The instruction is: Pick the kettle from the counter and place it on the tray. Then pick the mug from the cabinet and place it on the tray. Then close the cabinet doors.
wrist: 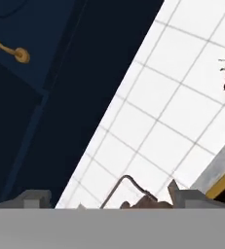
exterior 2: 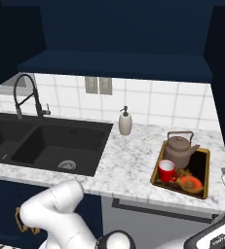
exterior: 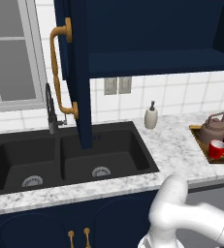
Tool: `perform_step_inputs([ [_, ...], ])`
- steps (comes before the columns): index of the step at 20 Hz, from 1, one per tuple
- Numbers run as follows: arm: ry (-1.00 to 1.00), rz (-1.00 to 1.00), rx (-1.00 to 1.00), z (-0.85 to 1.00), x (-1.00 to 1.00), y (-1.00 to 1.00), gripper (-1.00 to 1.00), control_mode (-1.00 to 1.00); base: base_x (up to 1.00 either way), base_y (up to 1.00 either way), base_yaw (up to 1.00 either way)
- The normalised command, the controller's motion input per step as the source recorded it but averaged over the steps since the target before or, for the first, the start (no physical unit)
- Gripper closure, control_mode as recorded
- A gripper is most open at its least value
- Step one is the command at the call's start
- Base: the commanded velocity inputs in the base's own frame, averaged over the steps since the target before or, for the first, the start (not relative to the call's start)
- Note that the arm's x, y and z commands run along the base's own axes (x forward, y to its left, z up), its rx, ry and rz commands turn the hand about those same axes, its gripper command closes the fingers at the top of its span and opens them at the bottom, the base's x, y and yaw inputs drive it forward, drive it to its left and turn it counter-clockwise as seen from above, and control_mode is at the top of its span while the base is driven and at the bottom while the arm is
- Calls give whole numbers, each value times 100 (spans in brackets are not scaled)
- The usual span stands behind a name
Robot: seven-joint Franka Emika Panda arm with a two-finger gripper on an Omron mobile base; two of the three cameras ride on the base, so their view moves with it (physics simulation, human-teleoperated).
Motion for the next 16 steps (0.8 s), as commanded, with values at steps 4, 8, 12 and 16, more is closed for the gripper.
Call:
perform_step_inputs([
  [4, -34, 6, 18, 26, 23, -3, -100, -100, 0, 0, 0],
  [8, -17, 0, 11, 37, 27, -9, -100, -100, 0, 0, 0],
  [12, -5, 0, 4, 17, 9, -17, 100, -100, 0, 0, 0],
  [16, 0, 0, 2, 0, 0, -20, 100, -100, 0, 0, 0],
])
